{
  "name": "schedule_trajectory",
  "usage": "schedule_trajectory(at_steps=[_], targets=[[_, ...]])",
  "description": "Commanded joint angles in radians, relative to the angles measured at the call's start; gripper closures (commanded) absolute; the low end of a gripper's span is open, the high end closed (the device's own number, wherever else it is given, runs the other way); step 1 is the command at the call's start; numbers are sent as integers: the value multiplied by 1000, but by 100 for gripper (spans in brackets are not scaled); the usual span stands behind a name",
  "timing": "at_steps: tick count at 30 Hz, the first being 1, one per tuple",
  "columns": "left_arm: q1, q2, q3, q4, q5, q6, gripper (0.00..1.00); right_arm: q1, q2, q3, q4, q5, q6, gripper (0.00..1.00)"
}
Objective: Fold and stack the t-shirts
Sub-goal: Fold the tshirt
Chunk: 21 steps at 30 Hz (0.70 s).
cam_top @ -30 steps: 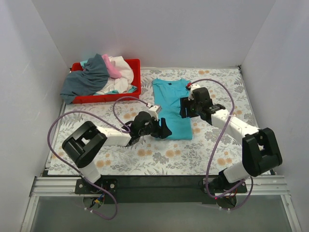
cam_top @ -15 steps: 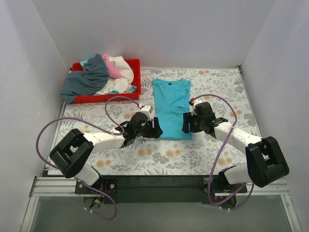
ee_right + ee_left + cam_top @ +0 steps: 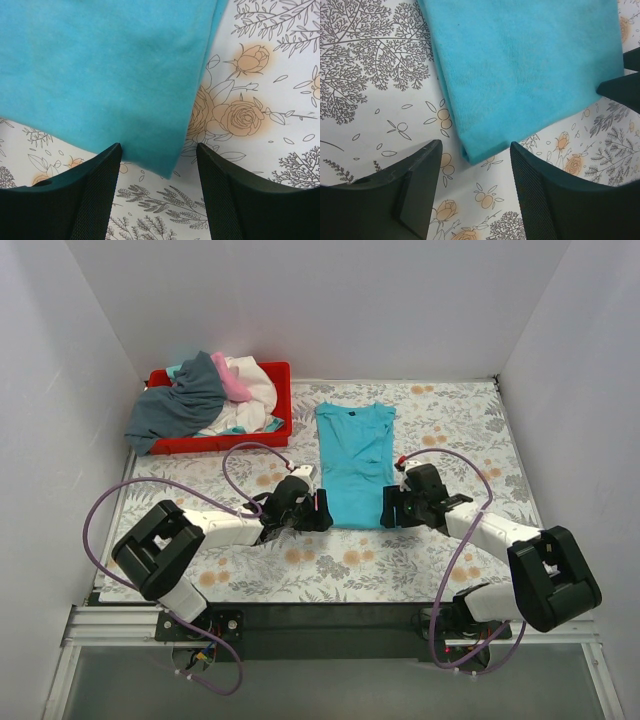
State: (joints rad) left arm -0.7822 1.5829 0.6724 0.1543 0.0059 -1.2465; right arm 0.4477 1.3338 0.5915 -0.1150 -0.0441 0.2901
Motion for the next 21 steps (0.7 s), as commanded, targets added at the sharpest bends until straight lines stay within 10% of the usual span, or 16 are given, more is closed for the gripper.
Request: schedule_trajectory(at_steps=[1,15,21], targets=[[0,-6,7,-30,-20,-2,47,5,-28,-25,15,-7,27,44],[0,25,-16,-21,34,-28,58,26,-5,-45,18,-11,53,47],[0,40,-17,-3,57,-22,70,45,-7,-51,15,-13,60,68]])
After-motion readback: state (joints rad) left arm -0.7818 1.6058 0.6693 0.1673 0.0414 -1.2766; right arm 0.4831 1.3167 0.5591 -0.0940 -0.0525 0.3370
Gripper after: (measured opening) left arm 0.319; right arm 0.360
